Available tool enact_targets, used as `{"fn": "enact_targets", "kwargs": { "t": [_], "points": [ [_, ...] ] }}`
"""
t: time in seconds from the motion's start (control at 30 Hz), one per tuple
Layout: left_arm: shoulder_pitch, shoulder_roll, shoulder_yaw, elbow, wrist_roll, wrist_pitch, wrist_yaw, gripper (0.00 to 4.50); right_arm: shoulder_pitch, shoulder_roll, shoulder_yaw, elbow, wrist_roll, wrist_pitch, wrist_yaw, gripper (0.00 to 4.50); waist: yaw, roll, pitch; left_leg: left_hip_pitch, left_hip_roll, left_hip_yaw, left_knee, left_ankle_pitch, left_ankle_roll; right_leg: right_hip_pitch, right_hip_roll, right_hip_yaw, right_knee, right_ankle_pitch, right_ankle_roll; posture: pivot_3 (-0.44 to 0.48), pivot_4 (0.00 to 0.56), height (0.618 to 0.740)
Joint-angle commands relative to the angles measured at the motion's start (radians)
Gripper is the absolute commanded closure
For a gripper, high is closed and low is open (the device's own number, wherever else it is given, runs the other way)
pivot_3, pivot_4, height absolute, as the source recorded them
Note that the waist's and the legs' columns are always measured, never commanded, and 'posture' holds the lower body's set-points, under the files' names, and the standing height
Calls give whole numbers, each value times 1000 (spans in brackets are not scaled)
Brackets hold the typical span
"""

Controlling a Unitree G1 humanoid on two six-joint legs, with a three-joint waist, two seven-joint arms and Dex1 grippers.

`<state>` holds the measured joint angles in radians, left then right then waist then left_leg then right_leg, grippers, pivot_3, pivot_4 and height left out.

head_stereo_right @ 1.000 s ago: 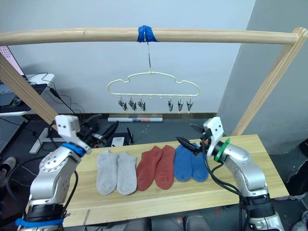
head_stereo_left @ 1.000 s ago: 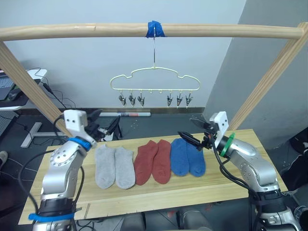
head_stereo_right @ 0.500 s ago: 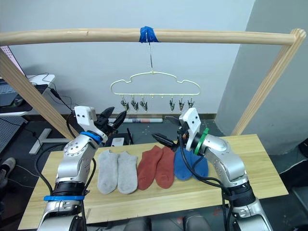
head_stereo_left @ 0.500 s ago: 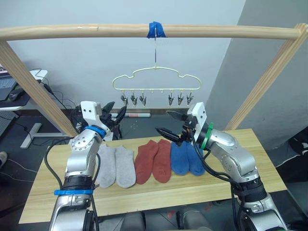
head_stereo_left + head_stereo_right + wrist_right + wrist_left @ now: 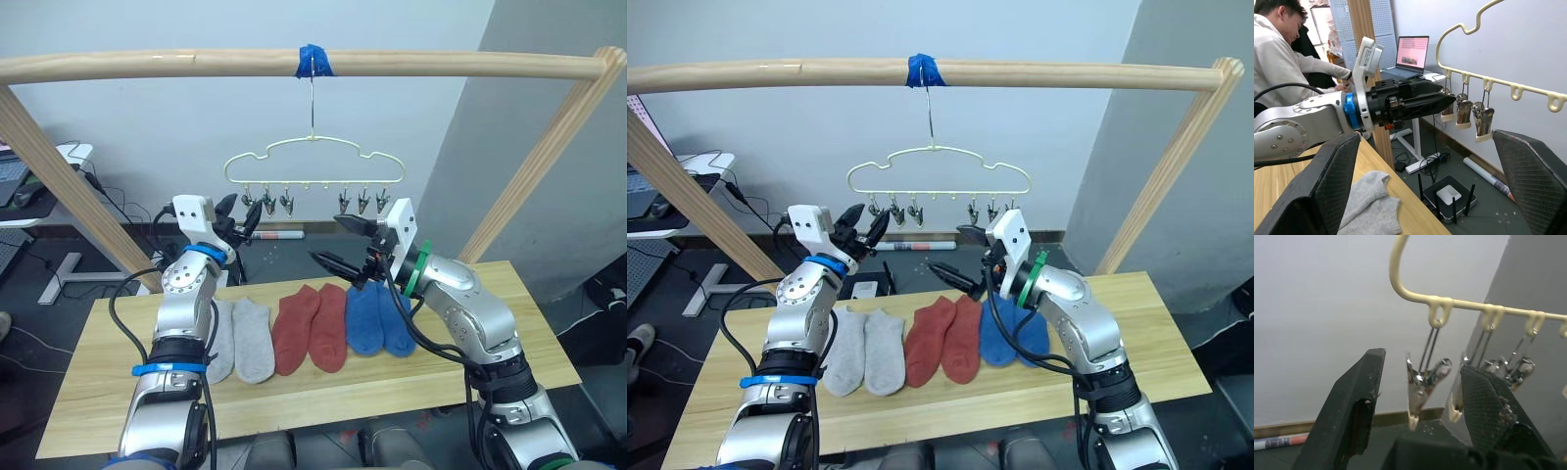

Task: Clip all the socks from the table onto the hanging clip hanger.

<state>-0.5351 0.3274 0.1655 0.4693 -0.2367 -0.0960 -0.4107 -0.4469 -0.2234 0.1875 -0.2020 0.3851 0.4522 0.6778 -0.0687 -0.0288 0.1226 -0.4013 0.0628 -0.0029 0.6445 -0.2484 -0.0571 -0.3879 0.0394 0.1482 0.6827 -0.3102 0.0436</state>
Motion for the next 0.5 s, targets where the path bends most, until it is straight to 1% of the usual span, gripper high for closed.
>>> {"fn": "enact_targets", "kwargs": {
  "t": [0.03, 0.27, 0.5],
  "points": [
    [-33, 4, 15, 6, 6, -36, 4, 1770, -19, 0, -1, -47, 8, -14, 9, 0, -3, 0, 0, 0, 0, 0, 0, 0, 0, 0, 0, 0, 0, 0, 0, -60, 86, 740],
    [-45, 6, 11, 30, 15, -56, 14, 1770, -16, -9, -8, -51, 5, -15, 6, 0, -18, 0, 0, 0, 0, -1, 0, 0, 0, 0, 0, -1, 0, 0, 0, -65, 88, 740],
    [-70, 8, 13, 61, 22, -80, 11, 1770, -14, -14, -5, -52, 3, -15, 5, 0, -19, 0, 0, 0, 0, -2, 1, 0, 0, 0, 0, -1, 2, 0, 0, -67, 90, 740]
  ]
}}
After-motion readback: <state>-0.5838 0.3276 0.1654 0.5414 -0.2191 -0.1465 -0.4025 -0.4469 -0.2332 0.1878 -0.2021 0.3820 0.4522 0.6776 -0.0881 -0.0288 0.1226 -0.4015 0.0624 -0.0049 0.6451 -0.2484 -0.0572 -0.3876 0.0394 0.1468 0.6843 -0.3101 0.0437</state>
